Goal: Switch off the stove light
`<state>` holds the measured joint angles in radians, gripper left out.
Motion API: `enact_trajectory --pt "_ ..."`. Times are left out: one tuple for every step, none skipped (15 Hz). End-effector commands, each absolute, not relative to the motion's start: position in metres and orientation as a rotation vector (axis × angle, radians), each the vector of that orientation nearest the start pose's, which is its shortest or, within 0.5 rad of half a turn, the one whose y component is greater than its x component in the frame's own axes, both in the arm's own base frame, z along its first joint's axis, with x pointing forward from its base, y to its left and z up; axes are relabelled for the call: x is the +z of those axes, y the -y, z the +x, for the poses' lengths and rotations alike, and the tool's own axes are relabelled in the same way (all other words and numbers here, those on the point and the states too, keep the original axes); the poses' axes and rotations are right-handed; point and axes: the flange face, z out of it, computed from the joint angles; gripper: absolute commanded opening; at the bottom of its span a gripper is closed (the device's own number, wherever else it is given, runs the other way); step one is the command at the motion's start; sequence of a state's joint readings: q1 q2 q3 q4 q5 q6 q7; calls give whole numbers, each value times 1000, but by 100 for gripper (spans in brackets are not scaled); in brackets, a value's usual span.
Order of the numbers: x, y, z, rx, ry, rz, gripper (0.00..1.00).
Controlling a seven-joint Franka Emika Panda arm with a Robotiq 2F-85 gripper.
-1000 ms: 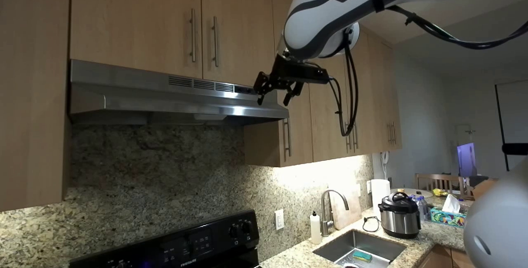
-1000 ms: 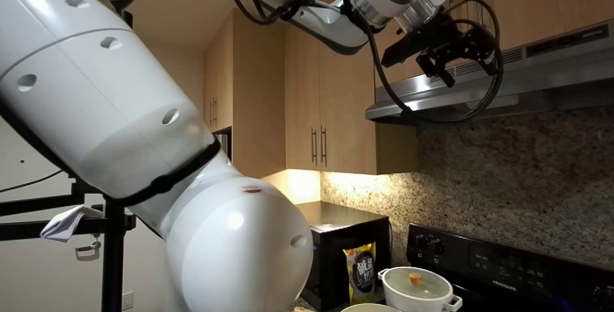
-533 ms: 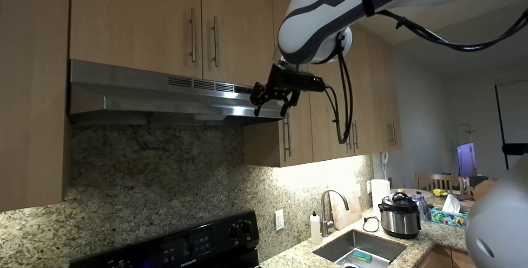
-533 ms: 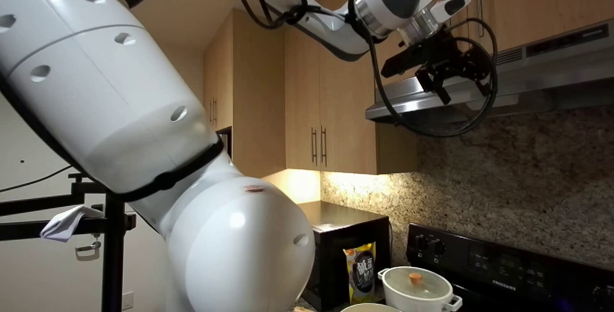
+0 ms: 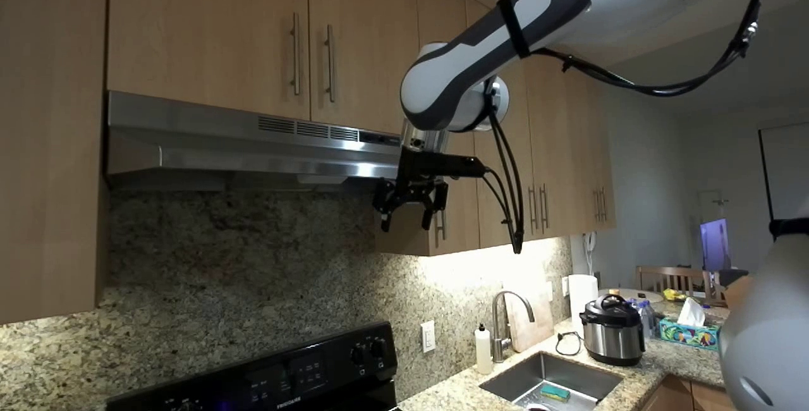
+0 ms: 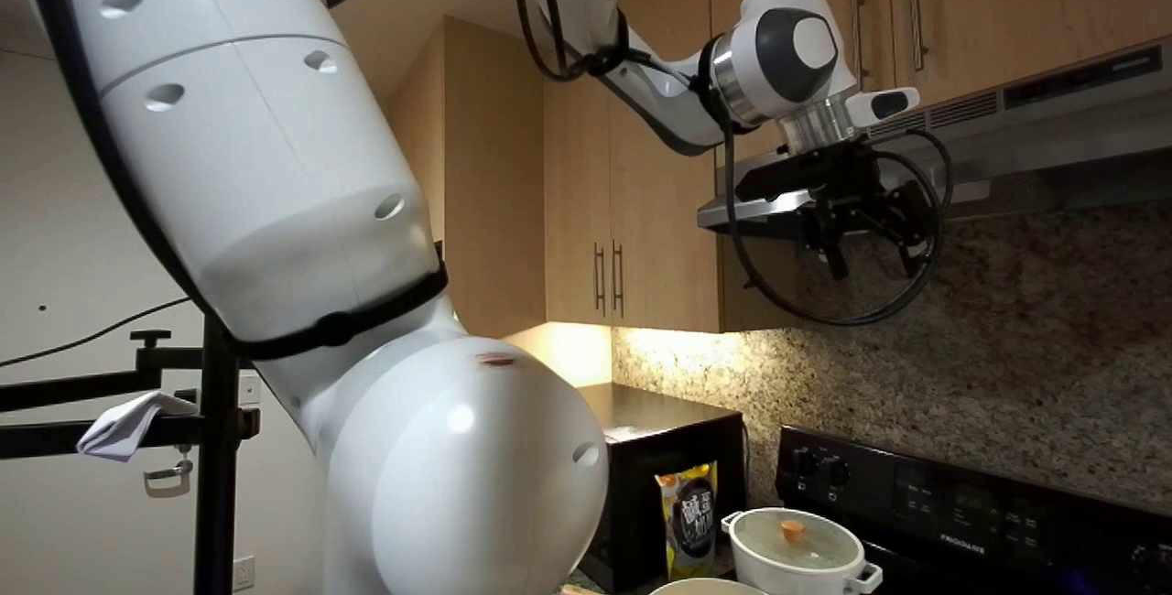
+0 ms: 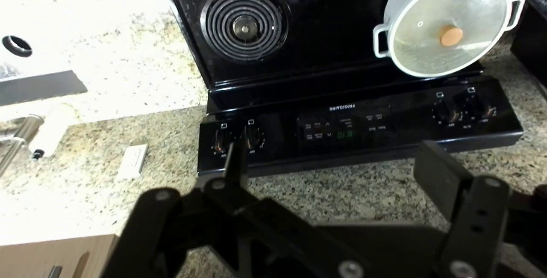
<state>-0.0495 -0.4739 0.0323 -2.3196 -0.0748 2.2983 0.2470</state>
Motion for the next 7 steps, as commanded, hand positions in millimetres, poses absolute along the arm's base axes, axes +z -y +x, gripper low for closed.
enact_trajectory --pt "563 9 446 -552 -251 -3054 100" --pt "562 8 448 -622 -318 -3073 100" --pt "560 8 447 -595 -302 -3071 100" --pt "560 9 447 -587 -294 -3069 100" --pt "560 9 447 -586 -292 -3068 100" --pt "560 9 447 -586 -291 -3067 100" --pt "560 8 447 -586 -291 -3067 100"
